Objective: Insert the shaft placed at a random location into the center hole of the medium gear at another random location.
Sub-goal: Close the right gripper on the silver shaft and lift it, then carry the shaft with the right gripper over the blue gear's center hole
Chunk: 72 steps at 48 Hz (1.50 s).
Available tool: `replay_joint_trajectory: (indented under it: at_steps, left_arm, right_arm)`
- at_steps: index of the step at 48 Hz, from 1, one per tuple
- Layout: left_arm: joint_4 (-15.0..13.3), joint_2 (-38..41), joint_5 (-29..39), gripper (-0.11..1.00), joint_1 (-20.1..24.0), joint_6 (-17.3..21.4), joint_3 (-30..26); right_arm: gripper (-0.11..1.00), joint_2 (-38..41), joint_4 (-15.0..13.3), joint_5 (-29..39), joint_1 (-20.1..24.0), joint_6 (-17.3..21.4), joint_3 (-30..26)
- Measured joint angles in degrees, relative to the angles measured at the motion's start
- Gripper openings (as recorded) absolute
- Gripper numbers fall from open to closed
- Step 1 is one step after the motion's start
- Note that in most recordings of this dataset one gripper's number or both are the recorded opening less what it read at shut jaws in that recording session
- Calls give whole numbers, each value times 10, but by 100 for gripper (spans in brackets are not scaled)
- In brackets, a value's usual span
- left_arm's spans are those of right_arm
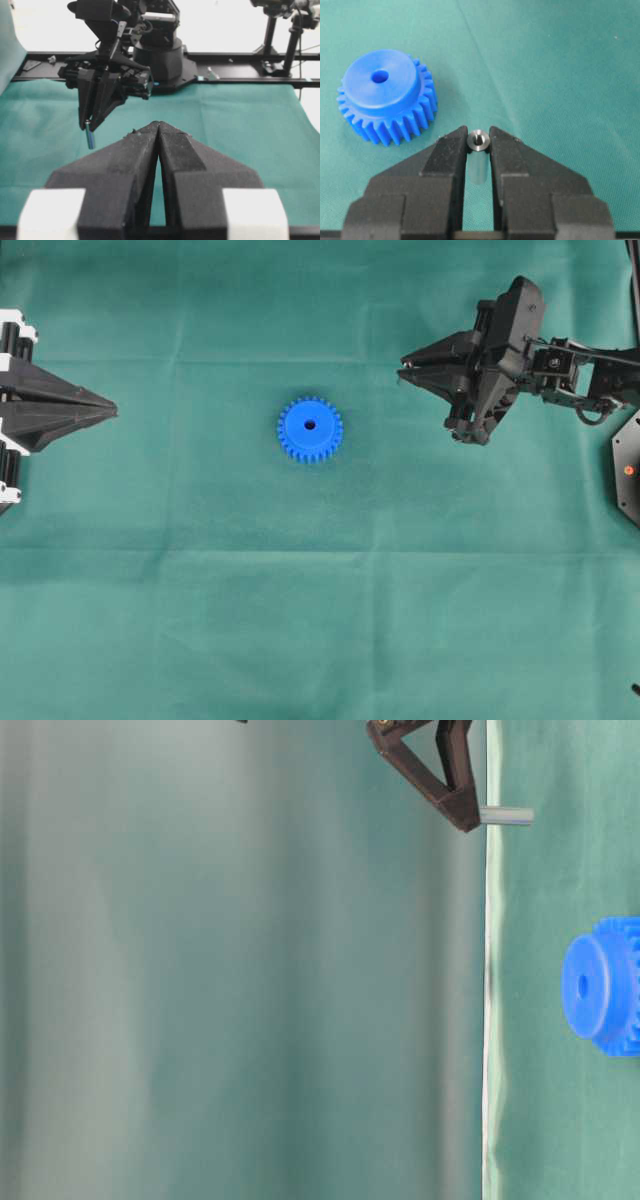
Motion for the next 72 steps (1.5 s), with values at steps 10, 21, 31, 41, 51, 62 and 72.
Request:
replay_joint_trajectory:
  at_steps: [10, 21, 31, 41, 51, 62, 72]
  left_arm:
    - [-1, 0, 0, 0, 0, 0, 1]
    - [-1, 0, 0, 0, 0, 0, 0]
    - [0, 0, 0, 0, 0, 0, 0]
    - [0, 0, 0, 0, 0, 0, 0]
    - [-1, 0, 0, 0, 0, 0, 0]
    - [-1, 0, 0, 0, 0, 0, 0]
    - [-1, 0, 0, 0, 0, -3, 0]
  right_arm:
    - [14, 7, 0, 0, 8, 1, -12]
    - [14, 47, 1, 5, 38, 1, -59]
    - [14, 88, 1, 25, 63, 1, -114]
    - [14, 120, 1, 38, 81, 1, -163]
    - [14, 141, 1, 39, 94, 1, -192]
    - [14, 148, 1, 38, 98, 1, -200]
    - [14, 148, 1, 39, 98, 1, -200]
